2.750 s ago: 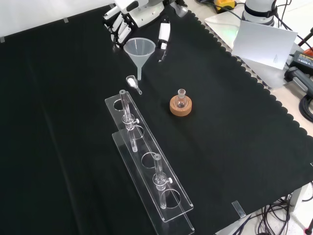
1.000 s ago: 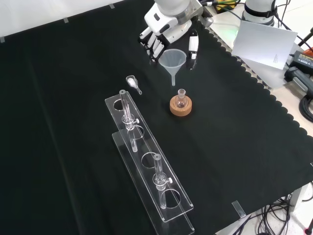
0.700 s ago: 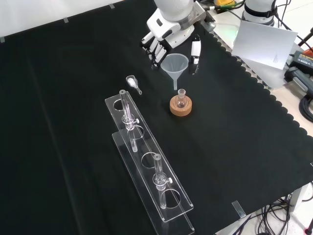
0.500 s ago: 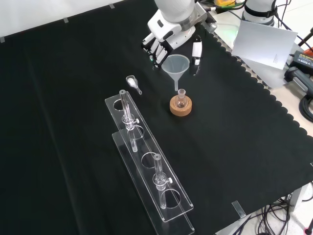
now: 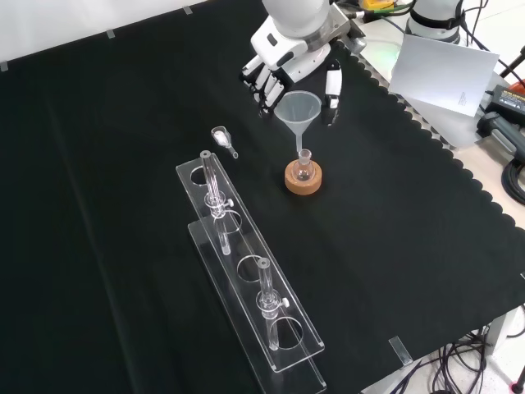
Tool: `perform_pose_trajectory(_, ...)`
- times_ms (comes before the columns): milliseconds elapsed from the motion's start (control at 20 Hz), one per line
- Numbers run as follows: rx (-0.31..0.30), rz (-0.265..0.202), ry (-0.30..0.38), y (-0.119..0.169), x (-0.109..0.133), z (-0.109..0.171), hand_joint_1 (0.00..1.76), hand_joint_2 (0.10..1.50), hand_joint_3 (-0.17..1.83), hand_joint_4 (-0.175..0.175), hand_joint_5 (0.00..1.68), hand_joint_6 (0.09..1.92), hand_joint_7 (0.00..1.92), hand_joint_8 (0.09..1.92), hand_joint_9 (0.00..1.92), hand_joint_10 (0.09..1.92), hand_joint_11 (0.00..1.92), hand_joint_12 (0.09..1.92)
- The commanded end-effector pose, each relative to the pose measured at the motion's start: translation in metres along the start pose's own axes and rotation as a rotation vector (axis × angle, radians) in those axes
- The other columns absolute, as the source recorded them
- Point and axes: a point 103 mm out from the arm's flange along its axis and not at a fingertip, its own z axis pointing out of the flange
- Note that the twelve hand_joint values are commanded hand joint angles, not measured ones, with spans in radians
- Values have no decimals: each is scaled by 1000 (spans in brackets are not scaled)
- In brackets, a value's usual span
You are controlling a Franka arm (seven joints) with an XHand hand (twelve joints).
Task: Place the funnel on the round-bottom flask.
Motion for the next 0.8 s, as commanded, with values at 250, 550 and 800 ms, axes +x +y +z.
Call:
perform_pose_trajectory(250,-3,-4,8,-3,3,-1,613,814,60,-12,706,281,1043,498,638,492,0,1526)
perform_pose_trajectory(550,20,37,8,-7,12,-6,611,815,61,-13,703,290,1044,498,638,492,0,1525)
perform_pose_trajectory(800,23,36,-2,-8,16,-8,611,815,61,-13,700,297,1044,497,638,491,0,1524)
